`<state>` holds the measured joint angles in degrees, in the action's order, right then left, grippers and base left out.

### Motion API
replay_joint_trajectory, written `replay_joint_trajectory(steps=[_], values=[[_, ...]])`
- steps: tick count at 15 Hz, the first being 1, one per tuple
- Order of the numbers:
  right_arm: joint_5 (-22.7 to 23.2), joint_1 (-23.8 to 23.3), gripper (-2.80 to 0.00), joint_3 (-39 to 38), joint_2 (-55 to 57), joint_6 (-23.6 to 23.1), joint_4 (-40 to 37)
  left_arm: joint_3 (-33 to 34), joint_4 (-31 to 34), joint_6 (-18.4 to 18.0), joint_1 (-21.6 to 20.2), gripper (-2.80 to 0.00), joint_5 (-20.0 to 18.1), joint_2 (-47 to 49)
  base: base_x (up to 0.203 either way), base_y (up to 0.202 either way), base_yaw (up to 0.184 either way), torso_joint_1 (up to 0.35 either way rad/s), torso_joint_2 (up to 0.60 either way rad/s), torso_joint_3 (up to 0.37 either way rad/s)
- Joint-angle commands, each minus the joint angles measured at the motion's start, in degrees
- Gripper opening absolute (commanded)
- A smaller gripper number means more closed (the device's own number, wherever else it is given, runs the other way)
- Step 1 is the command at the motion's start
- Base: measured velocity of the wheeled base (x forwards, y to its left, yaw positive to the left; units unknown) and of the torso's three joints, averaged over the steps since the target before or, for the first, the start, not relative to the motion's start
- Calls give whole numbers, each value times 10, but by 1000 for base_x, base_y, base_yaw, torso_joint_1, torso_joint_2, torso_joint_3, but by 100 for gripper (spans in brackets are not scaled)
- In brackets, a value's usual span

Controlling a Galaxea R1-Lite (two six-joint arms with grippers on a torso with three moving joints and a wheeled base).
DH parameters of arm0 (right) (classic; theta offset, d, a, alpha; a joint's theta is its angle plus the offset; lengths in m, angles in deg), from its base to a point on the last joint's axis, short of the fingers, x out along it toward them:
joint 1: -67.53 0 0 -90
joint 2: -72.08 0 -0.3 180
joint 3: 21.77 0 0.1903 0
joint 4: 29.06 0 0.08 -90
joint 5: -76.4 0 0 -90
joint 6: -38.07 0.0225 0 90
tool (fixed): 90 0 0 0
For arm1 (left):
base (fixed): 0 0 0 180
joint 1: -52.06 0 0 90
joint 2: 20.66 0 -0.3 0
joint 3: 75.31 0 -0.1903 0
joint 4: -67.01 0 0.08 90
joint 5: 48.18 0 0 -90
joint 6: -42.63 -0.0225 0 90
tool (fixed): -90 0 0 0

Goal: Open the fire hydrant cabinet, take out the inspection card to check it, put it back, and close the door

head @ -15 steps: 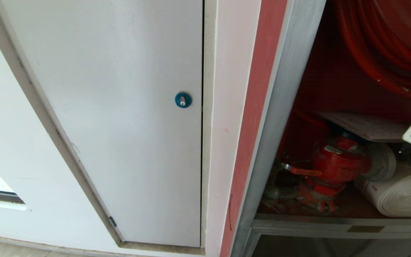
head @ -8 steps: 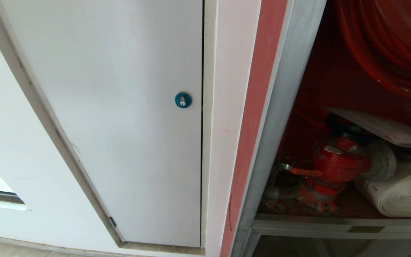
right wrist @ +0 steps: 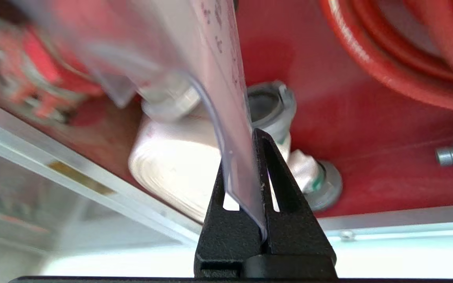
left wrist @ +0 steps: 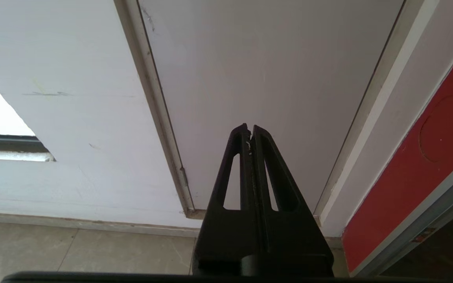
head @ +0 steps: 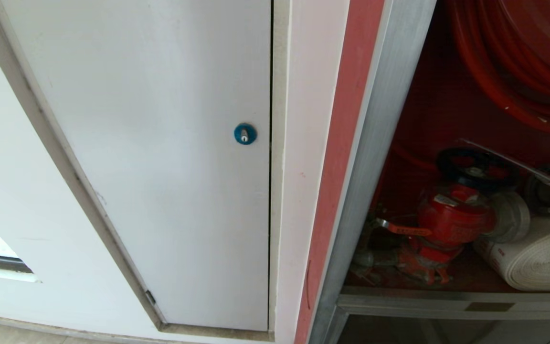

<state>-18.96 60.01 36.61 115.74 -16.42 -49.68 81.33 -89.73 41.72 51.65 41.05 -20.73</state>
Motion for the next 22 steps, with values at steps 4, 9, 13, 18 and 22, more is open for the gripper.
replay_joint_trajectory(steps=[4,9,13,18,22], values=[[79,1,-280,1,-78,79,-49,1,-1,0,0,-280,0,1,0,0,0,0,0,0],[145,1,-280,3,-101,169,-118,1,-1,0,0,-280,0,1,0,0,0,0,0,0],[181,1,-280,13,-106,250,-154,1,-1,0,0,-280,0,1,0,0,0,0,0,0],[233,1,-280,30,-129,357,-214,1,-1,0,0,-280,0,1,0,0,0,0,0,0],[290,1,-280,28,-163,389,-260,1,0,0,0,-280,0,1,0,0,0,0,0,0]])
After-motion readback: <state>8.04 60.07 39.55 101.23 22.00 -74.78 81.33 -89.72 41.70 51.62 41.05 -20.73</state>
